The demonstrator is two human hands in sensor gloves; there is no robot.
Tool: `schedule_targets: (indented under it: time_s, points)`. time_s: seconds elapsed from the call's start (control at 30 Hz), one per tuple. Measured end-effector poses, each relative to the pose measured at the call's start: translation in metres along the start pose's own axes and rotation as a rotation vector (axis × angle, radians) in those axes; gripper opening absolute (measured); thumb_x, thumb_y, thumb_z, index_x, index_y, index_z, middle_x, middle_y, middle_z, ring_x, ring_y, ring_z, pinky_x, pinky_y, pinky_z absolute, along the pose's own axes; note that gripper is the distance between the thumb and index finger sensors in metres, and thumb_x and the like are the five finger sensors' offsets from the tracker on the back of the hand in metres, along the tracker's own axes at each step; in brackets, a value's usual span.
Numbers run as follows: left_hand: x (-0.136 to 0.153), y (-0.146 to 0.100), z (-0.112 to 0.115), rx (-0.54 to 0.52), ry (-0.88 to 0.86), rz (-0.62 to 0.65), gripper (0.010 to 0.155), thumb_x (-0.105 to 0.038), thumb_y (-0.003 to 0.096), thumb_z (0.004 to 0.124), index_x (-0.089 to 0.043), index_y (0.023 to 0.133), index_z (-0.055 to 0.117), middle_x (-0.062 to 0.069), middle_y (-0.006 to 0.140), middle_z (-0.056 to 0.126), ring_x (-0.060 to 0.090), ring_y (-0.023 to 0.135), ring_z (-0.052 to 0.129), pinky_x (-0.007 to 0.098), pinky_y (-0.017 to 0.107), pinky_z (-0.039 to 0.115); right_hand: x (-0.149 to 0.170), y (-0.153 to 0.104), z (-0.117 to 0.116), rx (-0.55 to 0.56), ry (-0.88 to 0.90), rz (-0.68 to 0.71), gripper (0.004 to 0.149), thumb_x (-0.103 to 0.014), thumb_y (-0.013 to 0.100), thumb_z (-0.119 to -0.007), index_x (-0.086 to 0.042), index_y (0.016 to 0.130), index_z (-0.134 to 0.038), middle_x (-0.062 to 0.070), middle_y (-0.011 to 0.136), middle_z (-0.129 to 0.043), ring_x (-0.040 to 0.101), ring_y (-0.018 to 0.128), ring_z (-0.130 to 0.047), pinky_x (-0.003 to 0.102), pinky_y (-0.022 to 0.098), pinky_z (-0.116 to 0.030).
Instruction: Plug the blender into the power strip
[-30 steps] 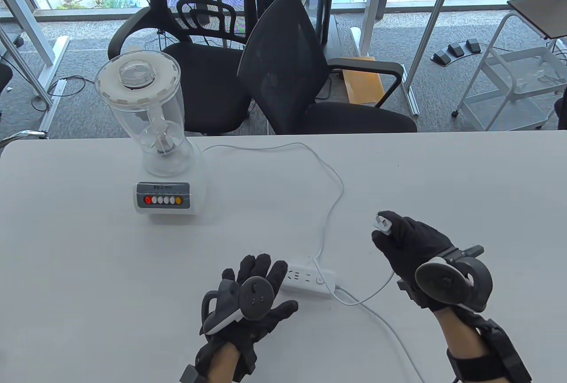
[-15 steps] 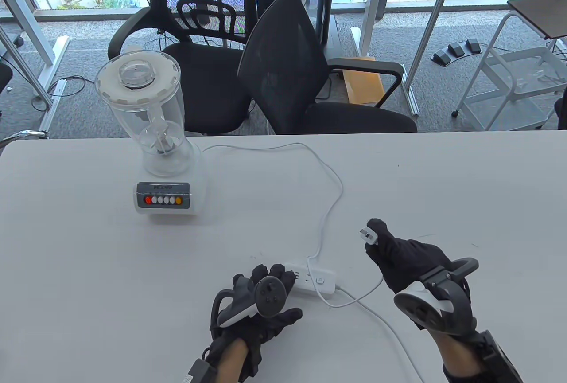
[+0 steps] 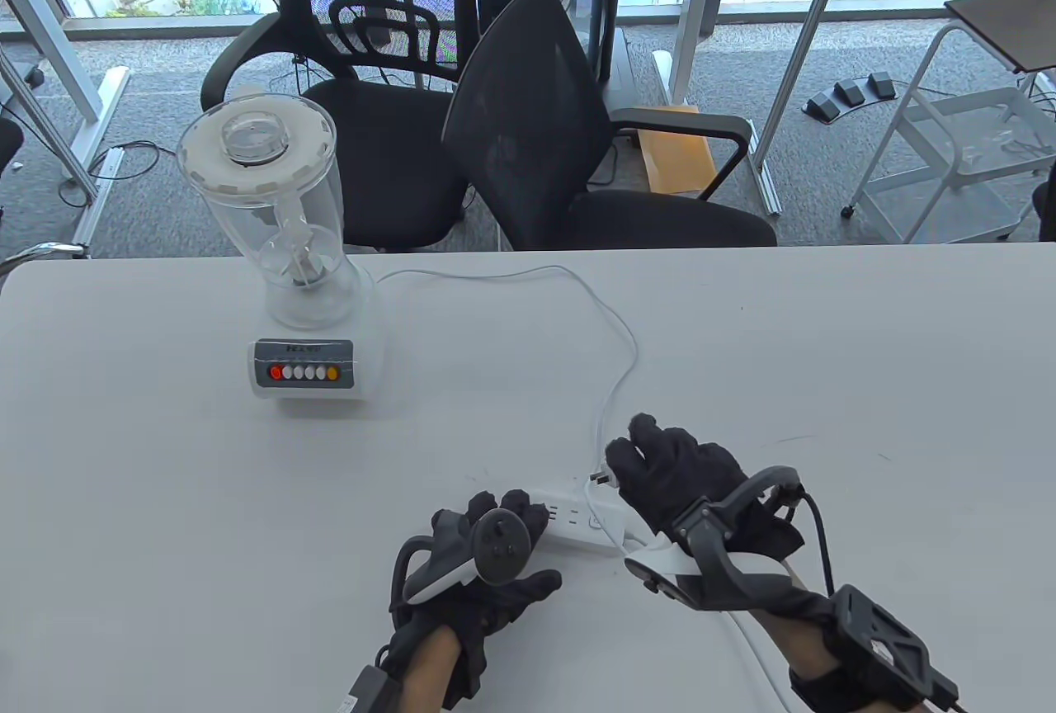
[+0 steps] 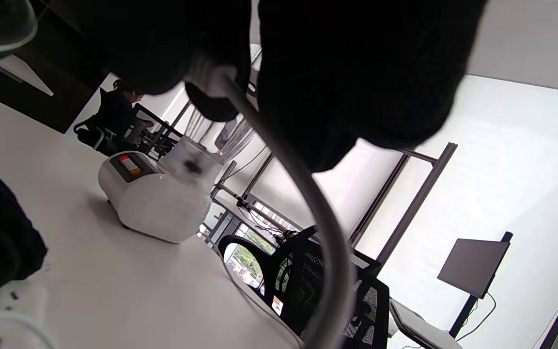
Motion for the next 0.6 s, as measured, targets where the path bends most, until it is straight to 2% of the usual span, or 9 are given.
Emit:
schedule_targets:
  time_s: [0.07, 0.2, 0.27, 0.47, 0.6]
  points:
    - [0.0, 0.0, 0.0, 0.003, 0.001, 0.0, 0.082, -0.067, 0.0477, 0.063, -0.031, 0.117, 0.038, -0.001, 0.128, 0.027, 0.044, 0.119, 0.033, 0.076, 0.074, 0.029, -0.012, 0.009, -0.008, -0.048, -0.053, 0.076, 0.05, -0.038, 0.047, -0.077, -0.022, 0.094, -0.08, 0.014, 0.085, -0.096, 0.027, 0.058, -0.107, 0.037, 0.03, -0.089]
    - [0.0, 0.0, 0.0, 0.008, 0.001, 0.001, 0.082, -0.067, 0.0477, 0.063, -0.031, 0.117, 0.038, -0.001, 0.128, 0.027, 0.044, 0.119, 0.033, 0.076, 0.074, 0.029, -0.025, 0.021, -0.026, -0.174, -0.004, 0.178, 0.053, -0.037, 0.044, -0.079, -0.024, 0.095, -0.079, 0.004, 0.074, -0.1, 0.021, 0.049, -0.107, 0.033, 0.025, -0.089]
    - [0.0, 0.001, 0.0, 0.01, 0.0, 0.002, 0.082, -0.067, 0.0478, 0.063, -0.031, 0.117, 0.038, -0.001, 0.128, 0.027, 0.044, 0.119, 0.033, 0.076, 0.074, 0.029, -0.028, 0.026, -0.033, -0.253, 0.045, 0.213, 0.054, -0.033, 0.043, -0.081, -0.024, 0.096, -0.077, 0.005, 0.074, -0.098, 0.022, 0.048, -0.105, 0.032, 0.023, -0.089]
    - [0.001, 0.001, -0.001, 0.016, -0.01, 0.002, 0.082, -0.067, 0.0478, 0.063, -0.031, 0.117, 0.037, 0.002, 0.128, 0.027, 0.044, 0.119, 0.033, 0.076, 0.074, 0.029, -0.045, 0.037, -0.051, -0.399, 0.021, 0.272, 0.058, -0.03, 0.043, -0.077, -0.028, 0.101, -0.071, 0.005, 0.077, -0.09, 0.02, 0.048, -0.102, 0.03, 0.023, -0.088]
    - [0.001, 0.001, -0.001, 0.018, -0.011, 0.003, 0.082, -0.067, 0.0478, 0.063, -0.031, 0.117, 0.037, 0.002, 0.127, 0.026, 0.045, 0.119, 0.033, 0.076, 0.074, 0.029, -0.054, 0.04, -0.06, -0.411, 0.014, 0.297, 0.058, -0.03, 0.042, -0.08, -0.026, 0.1, -0.073, 0.005, 0.075, -0.091, 0.015, 0.038, -0.1, 0.028, 0.02, -0.087]
Point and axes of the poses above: the tracker on the back of each hand, its own x axis roughly to the little-finger side, its own y axis roughly from the wrist to the fingertips, z = x × y, the point moved 2 cm from there along y, roughly from the wrist to the fingertips
